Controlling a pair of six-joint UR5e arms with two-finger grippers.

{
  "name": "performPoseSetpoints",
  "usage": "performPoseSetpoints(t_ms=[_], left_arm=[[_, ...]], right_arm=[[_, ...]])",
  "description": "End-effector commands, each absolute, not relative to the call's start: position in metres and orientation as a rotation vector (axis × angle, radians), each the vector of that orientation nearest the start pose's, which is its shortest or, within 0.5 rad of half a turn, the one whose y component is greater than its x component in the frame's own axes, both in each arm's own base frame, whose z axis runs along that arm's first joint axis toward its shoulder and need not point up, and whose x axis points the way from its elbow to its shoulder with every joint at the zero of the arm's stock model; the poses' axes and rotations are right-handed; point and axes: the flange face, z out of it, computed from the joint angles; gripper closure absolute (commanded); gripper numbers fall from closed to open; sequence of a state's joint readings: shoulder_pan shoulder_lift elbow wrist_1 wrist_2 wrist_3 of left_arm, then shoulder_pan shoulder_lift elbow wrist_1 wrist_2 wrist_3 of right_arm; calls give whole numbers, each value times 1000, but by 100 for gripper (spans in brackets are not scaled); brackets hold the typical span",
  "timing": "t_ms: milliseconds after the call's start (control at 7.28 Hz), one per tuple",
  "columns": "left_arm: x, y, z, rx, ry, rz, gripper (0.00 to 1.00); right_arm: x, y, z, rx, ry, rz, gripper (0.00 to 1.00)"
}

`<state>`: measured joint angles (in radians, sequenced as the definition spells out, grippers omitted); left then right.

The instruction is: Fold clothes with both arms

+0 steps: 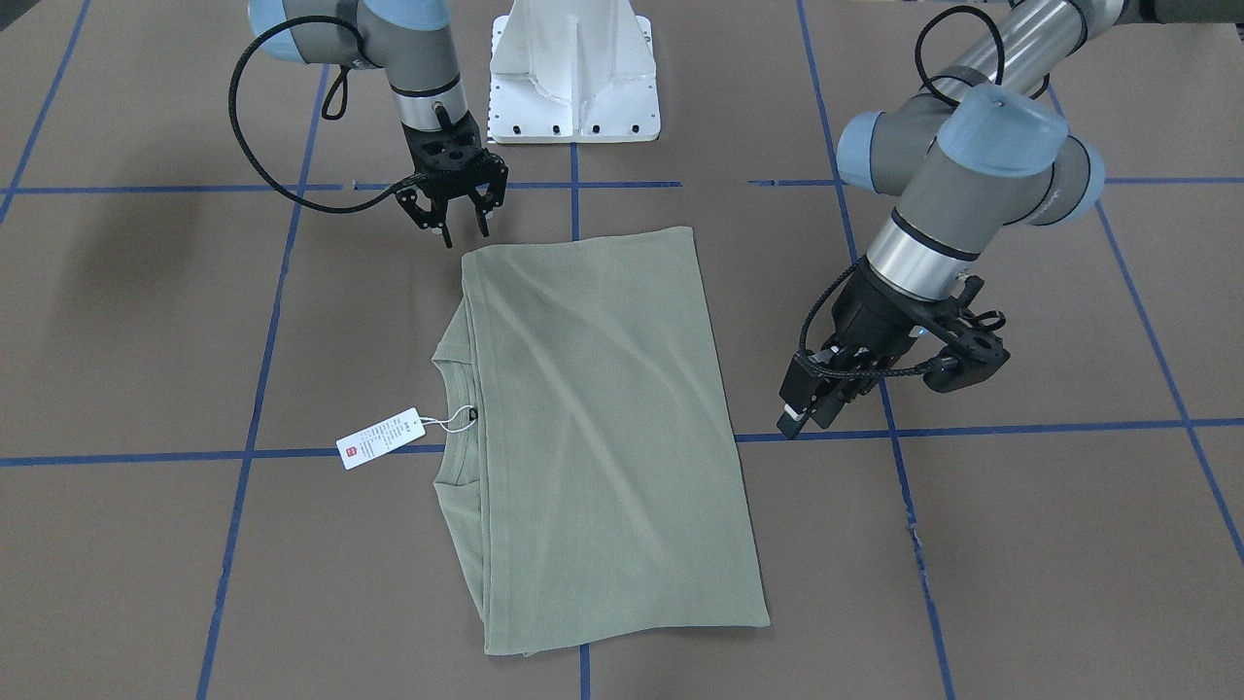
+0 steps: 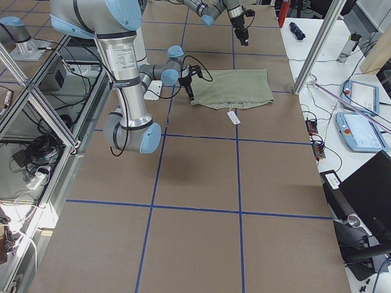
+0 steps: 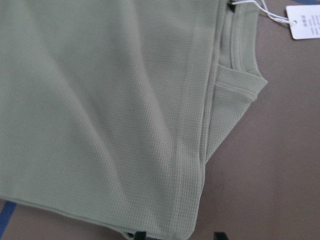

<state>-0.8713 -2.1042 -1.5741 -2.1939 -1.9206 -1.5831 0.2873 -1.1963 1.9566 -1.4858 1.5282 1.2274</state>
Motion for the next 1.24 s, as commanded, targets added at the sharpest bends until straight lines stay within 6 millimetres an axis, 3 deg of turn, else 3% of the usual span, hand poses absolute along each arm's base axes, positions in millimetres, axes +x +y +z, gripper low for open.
performPoseSetpoints(t_ms=[0,275,412,549,824,1099], left_arm=[[361,-583,273,200,1190,-573,42],[361,-583,274,201,1188,-573,42],[361,-584,274,201,1187,-574,42],[361,-584,275,200,1187,-575,42],[362,-583,275,199,1187,-574,42],[362,-583,275,199,1187,-574,42]], right_arm=[[-518,-300,281,129,-837,383,46],[-523,-305,272,-8,-872,693,41],[-540,-315,275,-36,-855,778,17],[-545,-329,269,-33,-857,809,16],[-545,-333,268,-43,-870,814,9],[-560,-336,283,-48,-879,812,9]])
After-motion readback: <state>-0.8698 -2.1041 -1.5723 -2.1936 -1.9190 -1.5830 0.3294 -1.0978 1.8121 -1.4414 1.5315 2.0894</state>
